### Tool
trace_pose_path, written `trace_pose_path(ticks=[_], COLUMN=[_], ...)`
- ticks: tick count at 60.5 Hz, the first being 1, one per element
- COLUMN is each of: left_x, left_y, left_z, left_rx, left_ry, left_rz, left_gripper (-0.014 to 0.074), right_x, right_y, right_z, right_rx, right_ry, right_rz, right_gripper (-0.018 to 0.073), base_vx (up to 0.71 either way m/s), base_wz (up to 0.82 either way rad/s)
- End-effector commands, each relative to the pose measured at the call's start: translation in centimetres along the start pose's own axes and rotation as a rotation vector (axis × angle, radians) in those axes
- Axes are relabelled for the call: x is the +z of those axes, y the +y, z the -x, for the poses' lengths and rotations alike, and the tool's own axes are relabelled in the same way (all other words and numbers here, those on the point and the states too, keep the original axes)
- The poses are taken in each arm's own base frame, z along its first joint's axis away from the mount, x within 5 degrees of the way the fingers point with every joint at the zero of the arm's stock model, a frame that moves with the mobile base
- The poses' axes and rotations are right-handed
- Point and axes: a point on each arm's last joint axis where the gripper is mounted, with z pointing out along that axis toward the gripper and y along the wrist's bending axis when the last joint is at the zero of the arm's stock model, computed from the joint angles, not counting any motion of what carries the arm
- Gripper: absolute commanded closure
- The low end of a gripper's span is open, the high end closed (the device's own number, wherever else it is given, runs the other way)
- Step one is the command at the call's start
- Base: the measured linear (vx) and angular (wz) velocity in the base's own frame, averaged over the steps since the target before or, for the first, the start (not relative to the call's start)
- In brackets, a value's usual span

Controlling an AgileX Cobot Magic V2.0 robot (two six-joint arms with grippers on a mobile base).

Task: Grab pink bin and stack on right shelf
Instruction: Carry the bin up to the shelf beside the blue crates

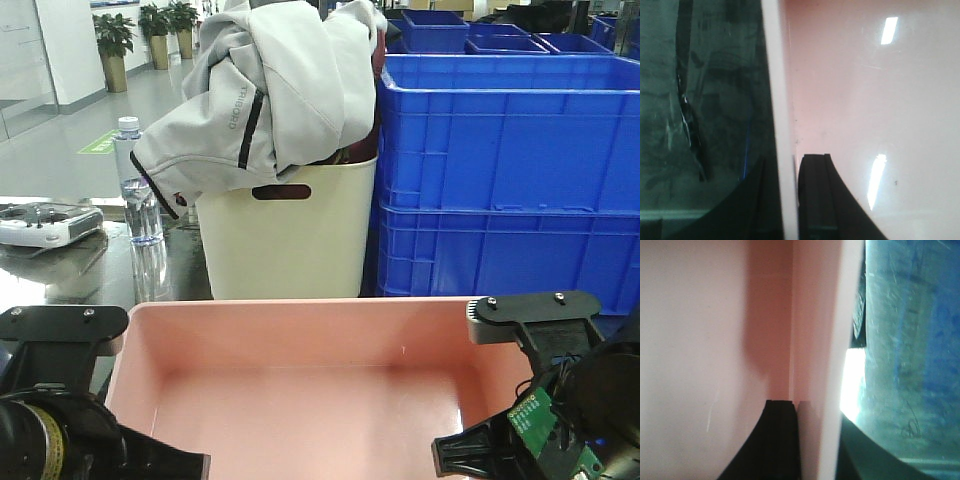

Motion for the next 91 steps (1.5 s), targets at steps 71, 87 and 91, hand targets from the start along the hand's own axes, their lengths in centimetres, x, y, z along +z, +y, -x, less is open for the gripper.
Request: trace_pose_path(ticks=[71, 87, 91], left_x=[-1.65, -1.65, -1.64], left_y=[-0.24, -0.2, -0.18], left_z=[1.15, 1.15, 1.14], left_rx=[0.001, 0.002, 0.002], left_ry=[-0.103, -0.103, -0.102], left_rz=[-0.079, -0.074, -0.072], left_gripper=[0.0558, 0.0558, 0.0558], right_x=[-1.5, -1.52, -1.51], right_y=[-0.26, -0.15, -0.24], right_z=[0.95, 1.1, 1.02], right_rx=[-0.009, -0.009, -0.013], right_ry=[-0.107, -0.123, -0.115], right_rz=[0.029, 0.041, 0.03], right_gripper=[0.0443, 0.0443, 0.0443], base_vx=[0.07, 0.0, 0.0], base_wz=[-0.01, 0.0, 0.0])
